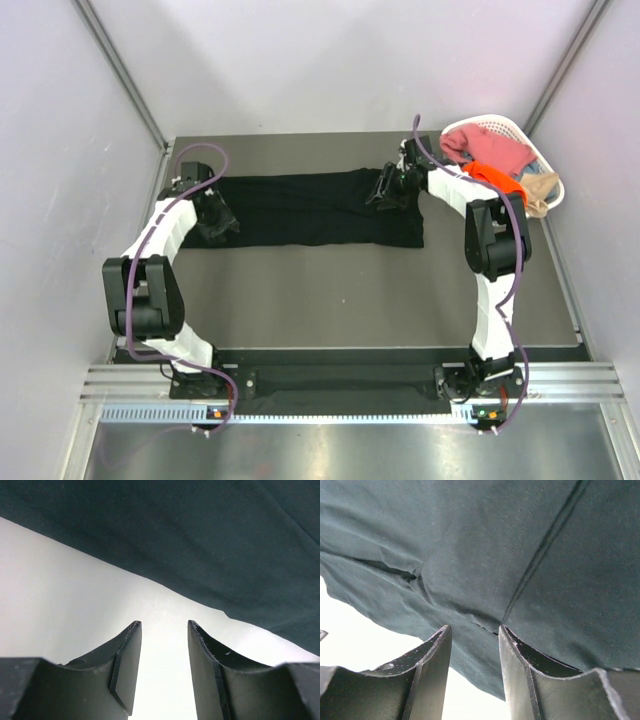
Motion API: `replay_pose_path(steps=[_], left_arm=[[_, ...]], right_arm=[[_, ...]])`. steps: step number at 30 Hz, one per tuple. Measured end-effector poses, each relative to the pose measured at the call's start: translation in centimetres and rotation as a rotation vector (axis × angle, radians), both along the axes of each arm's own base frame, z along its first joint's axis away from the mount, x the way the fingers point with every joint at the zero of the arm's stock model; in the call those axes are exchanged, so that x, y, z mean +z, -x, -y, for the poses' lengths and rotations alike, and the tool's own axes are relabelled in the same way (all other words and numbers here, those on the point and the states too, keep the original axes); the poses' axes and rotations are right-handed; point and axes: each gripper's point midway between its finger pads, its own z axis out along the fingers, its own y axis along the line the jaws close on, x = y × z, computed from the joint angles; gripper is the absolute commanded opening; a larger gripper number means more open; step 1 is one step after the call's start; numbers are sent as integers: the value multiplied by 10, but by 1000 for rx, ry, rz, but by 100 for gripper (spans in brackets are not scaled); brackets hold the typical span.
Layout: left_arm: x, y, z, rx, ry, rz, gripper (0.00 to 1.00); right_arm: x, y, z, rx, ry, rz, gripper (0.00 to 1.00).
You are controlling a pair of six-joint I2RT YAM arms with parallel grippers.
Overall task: Fold and stack the t-shirts
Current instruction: Fold the tshirt
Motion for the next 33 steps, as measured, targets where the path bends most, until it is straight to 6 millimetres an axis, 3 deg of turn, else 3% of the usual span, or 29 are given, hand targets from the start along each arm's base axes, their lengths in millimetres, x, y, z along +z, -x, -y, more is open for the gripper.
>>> replay_pose_path(steps=[16, 22, 26, 29, 33], left_arm=[[3, 0, 0, -1, -1, 7, 47], [2, 0, 0, -1, -1, 2, 47], [0, 1, 0, -2, -1, -5, 47], [0, 1, 0, -5, -3, -5, 47], [1, 0, -1, -13, -8, -2, 47]], right_arm=[[-35, 2, -1, -7, 1, -60, 40], [-36, -6, -5, -4, -9, -52, 25], [-37, -13, -6, -6, -10, -45, 7], [-34, -20, -9, -9, -16, -34, 1], [-26, -28, -11, -14, -27, -12, 0]])
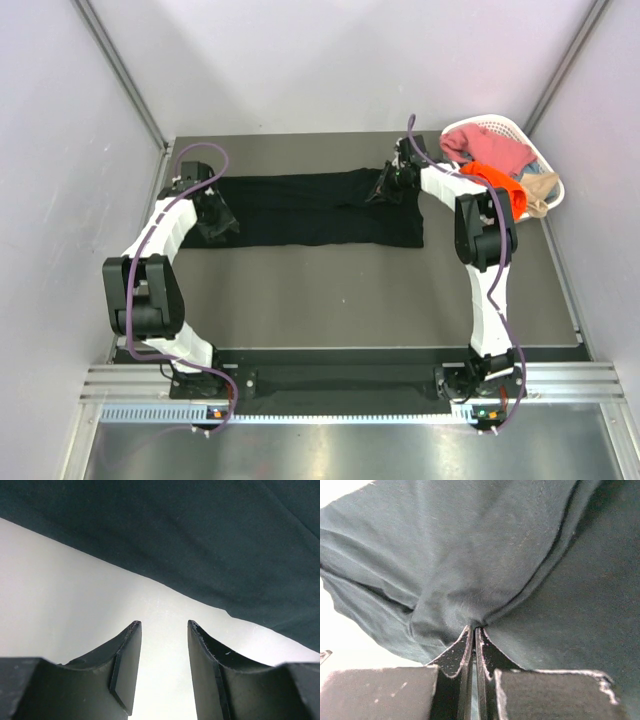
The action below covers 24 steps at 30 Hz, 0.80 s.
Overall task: Fold and stack the t-shirts
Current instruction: Fold the tshirt
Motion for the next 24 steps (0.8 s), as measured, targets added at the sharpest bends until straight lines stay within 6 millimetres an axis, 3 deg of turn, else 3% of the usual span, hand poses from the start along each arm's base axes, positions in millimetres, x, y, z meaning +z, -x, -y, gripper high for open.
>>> replay_pose_path(steps=[8, 15, 20, 24], left_arm=[[2, -1, -1, -5, -5, 3, 47], [5, -3, -1, -6, -7, 11, 47], [5, -3, -1, -7, -7, 10, 47], [6, -3, -1, -9, -10, 12, 48]], right_arm=[[30, -24, -10, -6, -49, 70, 0], [31, -50, -26, -14, -112, 93, 2], [20, -67, -39, -22, -167, 79, 25], [23, -81, -51, -27, -235, 88, 36]])
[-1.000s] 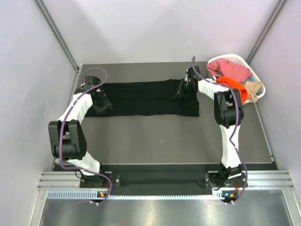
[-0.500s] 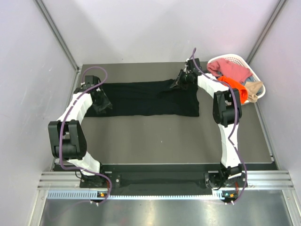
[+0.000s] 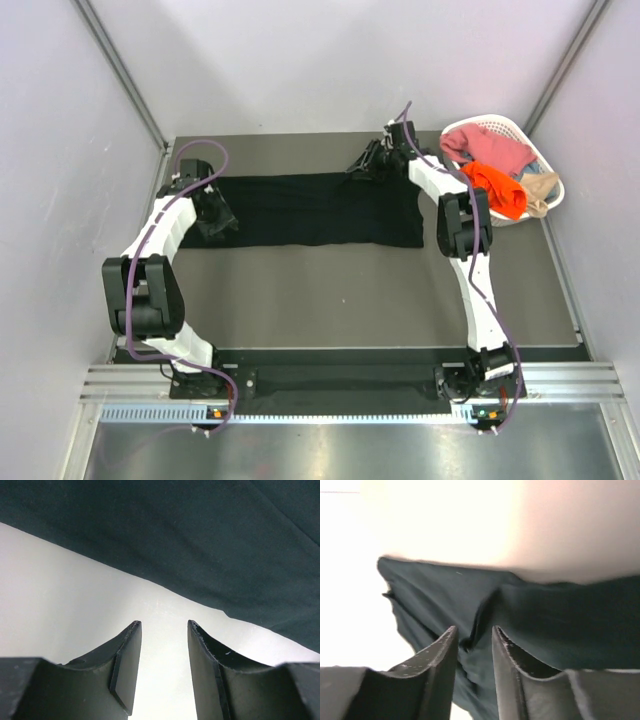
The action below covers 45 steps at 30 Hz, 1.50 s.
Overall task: Fold and stack the t-shirts
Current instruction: Fold the tshirt
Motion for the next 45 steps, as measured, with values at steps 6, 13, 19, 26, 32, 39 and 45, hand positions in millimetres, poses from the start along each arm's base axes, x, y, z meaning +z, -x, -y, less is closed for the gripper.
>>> replay_pose_path(steps=[6, 13, 19, 26, 32, 39, 45], left_arm=[[8, -7, -8, 4, -43, 15, 53], [12, -11, -21, 25, -103, 10, 60], [8, -9, -37, 65, -103, -9, 61], [7, -5, -42, 94, -91, -23, 58], [1, 0, -41, 109, -85, -44, 61], [-16, 14, -62, 220, -34, -100, 62], [-41, 38, -102, 362, 8, -178, 63]], right_arm=[[34, -15, -2, 6, -56, 67, 50], [36, 23, 43, 22, 108, 15, 70], [55, 94, 90, 31, 280, -19, 79], [52, 194, 129, -10, 398, -88, 83], [5, 263, 151, -108, 409, -225, 75], [-23, 263, 157, -214, 345, -247, 77], [-30, 236, 154, -253, 281, -210, 79]])
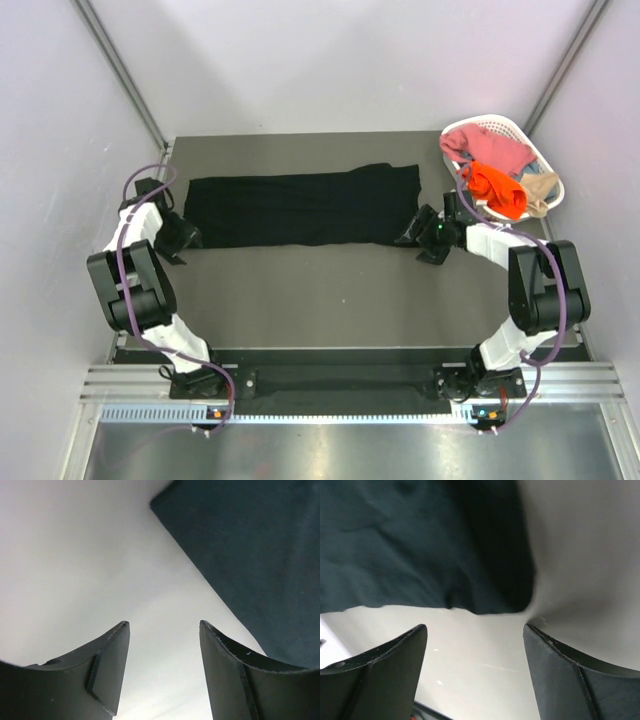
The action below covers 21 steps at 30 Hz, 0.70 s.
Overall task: Fold and stack the t-shirts
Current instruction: Fold the tshirt
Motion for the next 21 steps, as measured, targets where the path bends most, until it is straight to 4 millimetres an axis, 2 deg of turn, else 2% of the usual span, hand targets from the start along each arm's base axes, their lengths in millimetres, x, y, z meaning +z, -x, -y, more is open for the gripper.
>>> replay_pose_path(steps=[6, 12, 21], left_arm=[[-14, 0, -7, 25, 39, -10, 64], [-36, -3, -12, 33, 72, -48, 63], [-44, -27, -27, 27, 55, -40, 60]], right_arm=[[1, -13, -5, -8, -41, 37, 79], [2, -22, -7, -5, -61, 58, 75], [0, -30, -7, -17, -63, 73, 68]])
